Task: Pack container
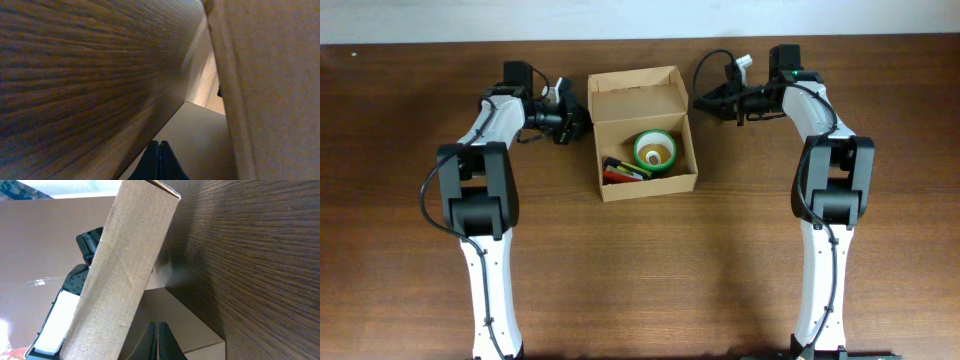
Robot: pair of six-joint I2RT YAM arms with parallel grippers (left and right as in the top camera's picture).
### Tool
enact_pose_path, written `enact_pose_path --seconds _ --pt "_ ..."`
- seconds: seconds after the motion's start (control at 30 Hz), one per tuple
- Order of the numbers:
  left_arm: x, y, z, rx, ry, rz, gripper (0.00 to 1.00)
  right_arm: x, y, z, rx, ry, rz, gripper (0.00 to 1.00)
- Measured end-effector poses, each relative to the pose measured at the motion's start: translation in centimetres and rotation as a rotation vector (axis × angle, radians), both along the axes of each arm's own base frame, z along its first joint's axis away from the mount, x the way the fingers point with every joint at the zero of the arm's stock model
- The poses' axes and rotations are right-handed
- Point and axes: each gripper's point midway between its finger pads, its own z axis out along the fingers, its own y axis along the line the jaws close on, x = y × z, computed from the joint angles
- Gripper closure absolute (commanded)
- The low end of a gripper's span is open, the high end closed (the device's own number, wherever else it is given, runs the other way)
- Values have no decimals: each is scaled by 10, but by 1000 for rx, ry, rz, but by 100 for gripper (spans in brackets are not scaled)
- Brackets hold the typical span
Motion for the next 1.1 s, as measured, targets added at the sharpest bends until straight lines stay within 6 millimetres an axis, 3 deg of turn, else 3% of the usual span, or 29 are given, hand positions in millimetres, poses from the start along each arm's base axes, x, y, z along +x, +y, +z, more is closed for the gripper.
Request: enact_pose_path --seconds 0.27,0.53,0.63,0.87,1.0,1.1 --pt "13 -3 11 -26 -94 -10 98 -3 12 0 0 4 20 96" --pt "50 -5 78 -50 -305 -23 98 -6 27 8 41 -28 60 96" --pt "50 -5 80 -56 -308 -26 99 -7 36 26 101 -58 96 96" --pt "51 -9 93 -83 -333 -44 99 17 48 121 141 -328 148 96" --pt "55 -19 120 -78 -401 -67 99 19 49 133 118 -326 134 96" --pt "43 -27 123 -45 -363 -97 98 20 49 127 89 -294 117 96"
